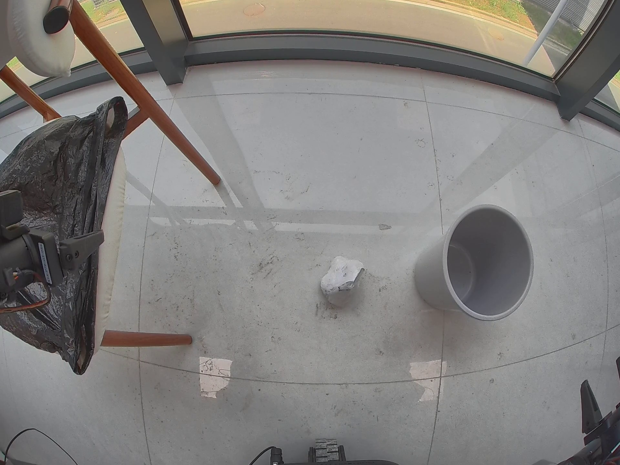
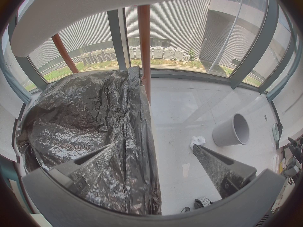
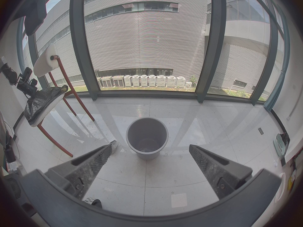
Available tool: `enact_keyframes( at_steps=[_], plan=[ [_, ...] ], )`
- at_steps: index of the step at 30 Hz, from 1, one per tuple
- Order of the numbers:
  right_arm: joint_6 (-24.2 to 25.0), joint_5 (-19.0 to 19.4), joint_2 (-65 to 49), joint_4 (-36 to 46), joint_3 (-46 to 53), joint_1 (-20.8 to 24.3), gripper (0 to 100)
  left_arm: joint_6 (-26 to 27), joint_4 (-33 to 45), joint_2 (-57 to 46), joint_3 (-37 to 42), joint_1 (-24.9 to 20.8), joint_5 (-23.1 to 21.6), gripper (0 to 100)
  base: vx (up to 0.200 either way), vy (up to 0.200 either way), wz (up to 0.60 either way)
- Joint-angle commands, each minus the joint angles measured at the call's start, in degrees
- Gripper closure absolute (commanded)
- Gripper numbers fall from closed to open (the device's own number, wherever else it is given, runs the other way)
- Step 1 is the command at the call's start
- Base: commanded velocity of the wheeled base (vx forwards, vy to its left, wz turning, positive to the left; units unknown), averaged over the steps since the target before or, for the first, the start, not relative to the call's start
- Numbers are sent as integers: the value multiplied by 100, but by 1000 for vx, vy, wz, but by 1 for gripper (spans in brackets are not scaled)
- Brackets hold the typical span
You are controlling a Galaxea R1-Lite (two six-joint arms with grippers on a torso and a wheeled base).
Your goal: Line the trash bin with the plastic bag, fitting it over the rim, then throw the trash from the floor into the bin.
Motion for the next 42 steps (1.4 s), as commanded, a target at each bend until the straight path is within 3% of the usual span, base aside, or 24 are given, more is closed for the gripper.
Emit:
enact_keyframes(
  at_steps=[1,17,18,30,37,42],
  plan=[
    [33,1,0,2,92,2,0,-7,-411,549,44,62,150,0,0,0,0],
    [33,1,0,2,92,11,0,28,-542,865,123,45,177,0,0,0,0],
    [33,1,0,2,92,2,0,28,-542,874,140,45,177,100,0,0,0],
    [33,1,0,2,92,2,0,10,-534,865,290,89,186,100,0,0,0],
    [33,1,0,2,92,2,0,-51,-446,768,-9,71,133,100,0,0,0],
    [33,1,0,2,92,2,0,-385,99,478,-422,36,-69,100,0,0,0]
  ],
)
